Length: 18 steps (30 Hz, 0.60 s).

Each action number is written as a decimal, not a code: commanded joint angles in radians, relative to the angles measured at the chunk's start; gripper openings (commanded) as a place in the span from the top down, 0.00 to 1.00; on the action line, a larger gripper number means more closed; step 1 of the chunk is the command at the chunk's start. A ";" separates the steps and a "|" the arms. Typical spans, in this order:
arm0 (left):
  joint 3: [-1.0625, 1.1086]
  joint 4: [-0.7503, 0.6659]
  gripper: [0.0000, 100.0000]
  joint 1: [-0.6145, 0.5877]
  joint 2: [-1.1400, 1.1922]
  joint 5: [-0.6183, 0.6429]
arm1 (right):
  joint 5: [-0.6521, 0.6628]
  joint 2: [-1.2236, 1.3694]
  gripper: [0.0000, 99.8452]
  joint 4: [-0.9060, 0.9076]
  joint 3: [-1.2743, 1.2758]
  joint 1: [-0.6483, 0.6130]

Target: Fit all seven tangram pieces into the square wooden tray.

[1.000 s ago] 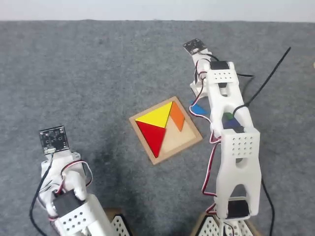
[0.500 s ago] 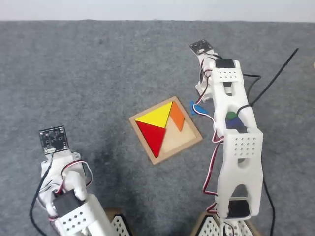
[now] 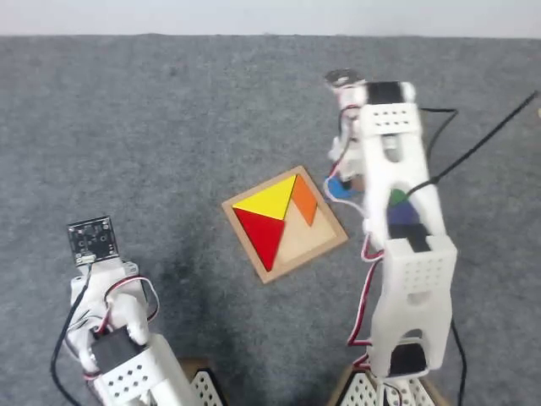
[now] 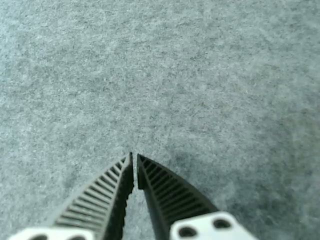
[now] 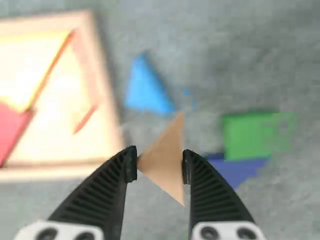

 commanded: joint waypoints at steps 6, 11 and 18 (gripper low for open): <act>-0.007 -0.003 0.98 0.006 -0.008 -0.011 | -0.138 -0.378 0.94 -0.053 0.262 -0.154; -0.007 -0.003 0.98 0.006 -0.008 -0.011 | -0.189 -0.539 0.94 -0.384 0.724 -0.277; -0.007 -0.002 0.98 0.006 -0.008 -0.011 | -0.361 -0.519 0.94 -0.648 0.927 -0.355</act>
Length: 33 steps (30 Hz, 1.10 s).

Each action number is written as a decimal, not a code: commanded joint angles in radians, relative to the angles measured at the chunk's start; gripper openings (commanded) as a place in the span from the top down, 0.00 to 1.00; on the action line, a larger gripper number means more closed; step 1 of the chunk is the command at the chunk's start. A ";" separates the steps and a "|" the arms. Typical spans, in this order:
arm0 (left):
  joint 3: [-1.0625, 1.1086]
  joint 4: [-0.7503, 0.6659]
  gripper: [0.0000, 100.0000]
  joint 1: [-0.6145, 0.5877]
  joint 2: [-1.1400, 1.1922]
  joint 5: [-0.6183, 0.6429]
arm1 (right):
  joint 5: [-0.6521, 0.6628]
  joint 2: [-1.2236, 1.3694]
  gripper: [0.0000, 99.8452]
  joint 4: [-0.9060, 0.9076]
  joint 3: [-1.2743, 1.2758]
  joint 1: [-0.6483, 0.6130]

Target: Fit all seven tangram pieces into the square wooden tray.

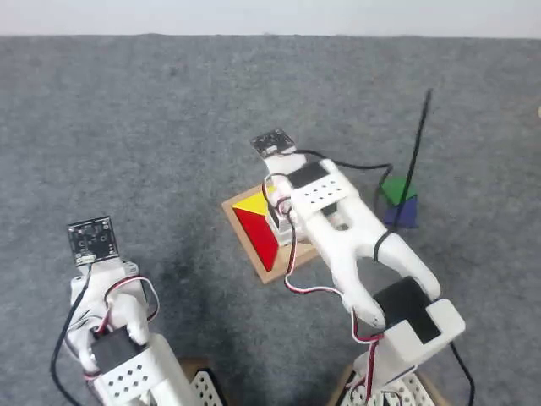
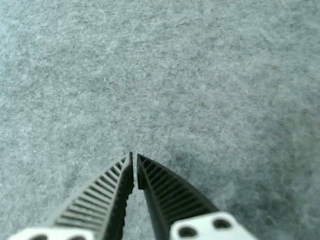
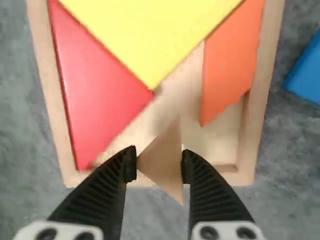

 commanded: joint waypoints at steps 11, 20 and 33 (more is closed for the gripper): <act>-0.007 0.000 0.98 0.006 -0.008 -0.011 | -0.028 -0.024 0.96 -0.145 -0.003 -0.012; -0.007 0.000 0.98 0.006 -0.008 -0.011 | 0.000 0.025 0.74 -0.150 -0.006 -0.016; -0.007 0.002 0.98 0.006 -0.008 -0.011 | 0.025 -0.053 0.71 -0.051 0.000 0.008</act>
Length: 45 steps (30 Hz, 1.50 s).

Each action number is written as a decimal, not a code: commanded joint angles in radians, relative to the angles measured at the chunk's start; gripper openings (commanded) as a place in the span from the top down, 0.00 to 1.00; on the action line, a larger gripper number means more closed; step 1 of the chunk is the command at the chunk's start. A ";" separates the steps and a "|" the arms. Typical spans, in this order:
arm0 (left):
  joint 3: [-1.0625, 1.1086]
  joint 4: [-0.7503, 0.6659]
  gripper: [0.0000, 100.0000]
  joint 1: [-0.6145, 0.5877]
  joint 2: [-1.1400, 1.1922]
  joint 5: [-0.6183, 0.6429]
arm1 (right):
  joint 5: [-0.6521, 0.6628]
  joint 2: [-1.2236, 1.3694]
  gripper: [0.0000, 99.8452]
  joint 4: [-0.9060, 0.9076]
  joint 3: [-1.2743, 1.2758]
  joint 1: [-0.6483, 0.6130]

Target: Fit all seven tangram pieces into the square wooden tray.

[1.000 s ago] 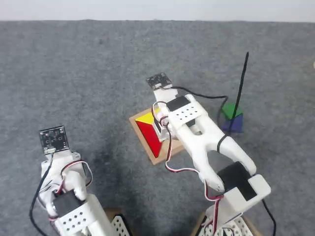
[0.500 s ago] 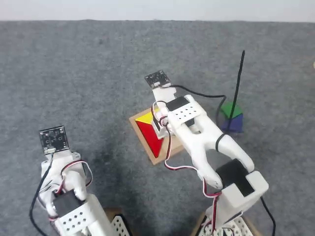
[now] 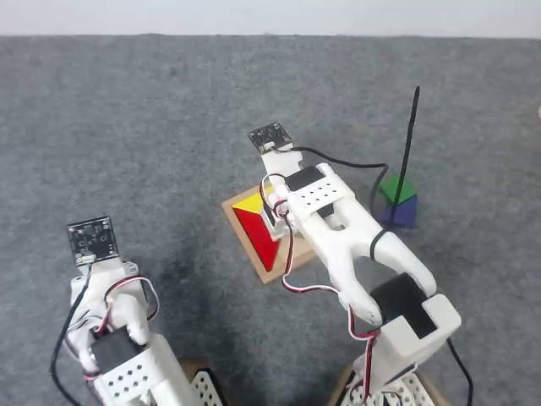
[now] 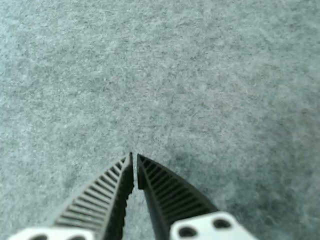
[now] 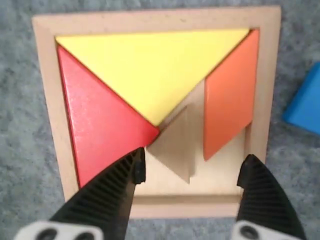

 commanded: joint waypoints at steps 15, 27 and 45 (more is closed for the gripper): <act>-0.007 0.002 0.98 0.006 -0.008 -0.011 | 0.055 0.004 0.71 -0.039 0.026 0.070; -0.007 0.003 0.98 0.006 -0.008 -0.011 | 0.101 0.050 0.71 -0.038 -0.129 0.105; -0.007 0.003 0.98 0.006 -0.008 -0.011 | 0.402 -0.387 0.70 0.084 0.098 0.552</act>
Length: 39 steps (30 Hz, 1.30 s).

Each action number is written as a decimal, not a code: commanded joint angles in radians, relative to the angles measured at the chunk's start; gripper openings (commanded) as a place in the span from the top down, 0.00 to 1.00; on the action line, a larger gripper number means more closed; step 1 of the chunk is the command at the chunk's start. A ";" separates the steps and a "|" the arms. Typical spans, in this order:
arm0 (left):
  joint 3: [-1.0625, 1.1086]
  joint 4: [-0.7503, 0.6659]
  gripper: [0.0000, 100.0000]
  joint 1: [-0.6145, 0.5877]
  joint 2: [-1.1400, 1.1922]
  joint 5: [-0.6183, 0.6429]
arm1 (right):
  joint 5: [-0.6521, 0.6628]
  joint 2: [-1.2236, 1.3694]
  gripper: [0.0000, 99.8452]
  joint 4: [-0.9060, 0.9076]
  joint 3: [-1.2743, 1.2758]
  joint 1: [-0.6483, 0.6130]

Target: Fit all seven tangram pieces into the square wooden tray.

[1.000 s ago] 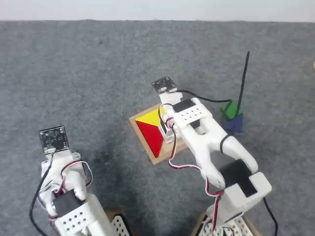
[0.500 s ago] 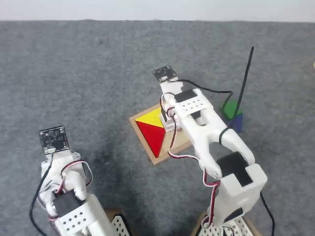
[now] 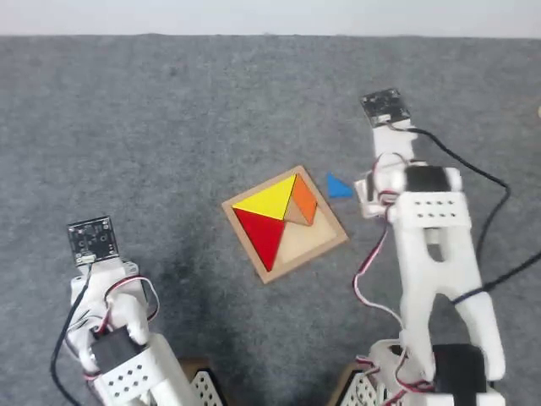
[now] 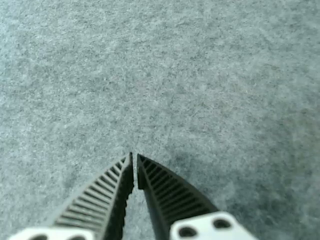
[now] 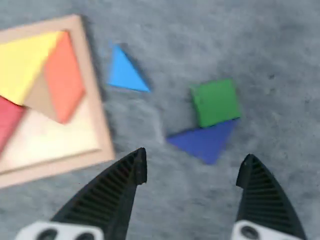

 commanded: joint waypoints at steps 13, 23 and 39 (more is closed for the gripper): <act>-0.007 0.005 0.98 0.005 -0.008 -0.011 | 0.483 0.572 0.70 -0.050 -0.391 0.101; -0.007 0.005 0.98 0.005 -0.008 -0.011 | 0.493 0.776 0.74 -0.048 -0.543 0.134; -0.007 0.005 0.98 0.005 -0.008 -0.011 | 0.344 0.441 0.97 0.054 -0.568 0.059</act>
